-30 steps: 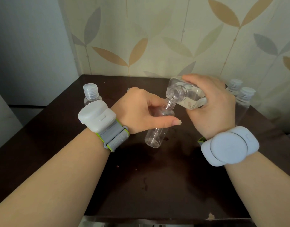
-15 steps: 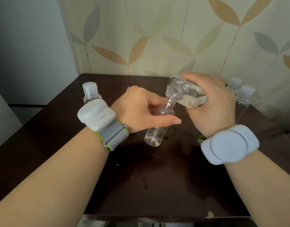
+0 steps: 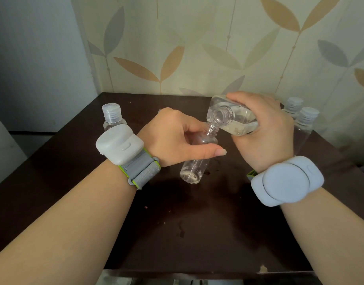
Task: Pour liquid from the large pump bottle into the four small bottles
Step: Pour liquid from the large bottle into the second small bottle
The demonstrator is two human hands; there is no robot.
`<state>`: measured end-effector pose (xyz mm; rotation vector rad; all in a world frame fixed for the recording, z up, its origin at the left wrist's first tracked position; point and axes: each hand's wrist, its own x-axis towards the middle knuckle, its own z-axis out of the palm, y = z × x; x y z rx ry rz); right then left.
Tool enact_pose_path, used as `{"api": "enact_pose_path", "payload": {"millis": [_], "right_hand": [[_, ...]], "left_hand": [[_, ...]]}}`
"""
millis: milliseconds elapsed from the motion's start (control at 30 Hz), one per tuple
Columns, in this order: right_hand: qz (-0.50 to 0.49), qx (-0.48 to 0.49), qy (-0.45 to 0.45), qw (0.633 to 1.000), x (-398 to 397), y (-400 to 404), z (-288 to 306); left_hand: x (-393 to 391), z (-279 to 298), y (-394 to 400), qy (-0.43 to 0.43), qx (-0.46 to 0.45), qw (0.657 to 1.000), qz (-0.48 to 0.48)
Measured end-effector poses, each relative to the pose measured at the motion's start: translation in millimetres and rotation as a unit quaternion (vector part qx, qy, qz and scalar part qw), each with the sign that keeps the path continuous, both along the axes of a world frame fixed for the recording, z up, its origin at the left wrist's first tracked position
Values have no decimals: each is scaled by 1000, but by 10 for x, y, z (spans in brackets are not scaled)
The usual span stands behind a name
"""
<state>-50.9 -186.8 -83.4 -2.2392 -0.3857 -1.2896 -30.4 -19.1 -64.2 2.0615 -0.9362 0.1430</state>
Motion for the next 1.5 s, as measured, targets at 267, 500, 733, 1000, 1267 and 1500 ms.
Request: {"api": "enact_pose_path", "payload": {"millis": [267,500,733,1000,1267,1500], "right_hand": [[-1,4,10,1000,4,-1,1],[-6,11,9,1000,2,1,0],[-1,6,5,1000,-5,6,4],[-2,6,7,1000,-8,1,15],[-7,13,9,1000,-6,7,2],[-5,5,6,1000,-14,12,7]], "left_hand": [[-2,11,-5,-13,14,1000,8],[-12,18,-12,-12,16,1000,5],[-13,20,-11,-15,15,1000,6],[-12,3,-2,-16,13,1000,7],[-15,16,-12,-12,11,1000,4],[-13,14,-10,-21,11,1000,5]]}}
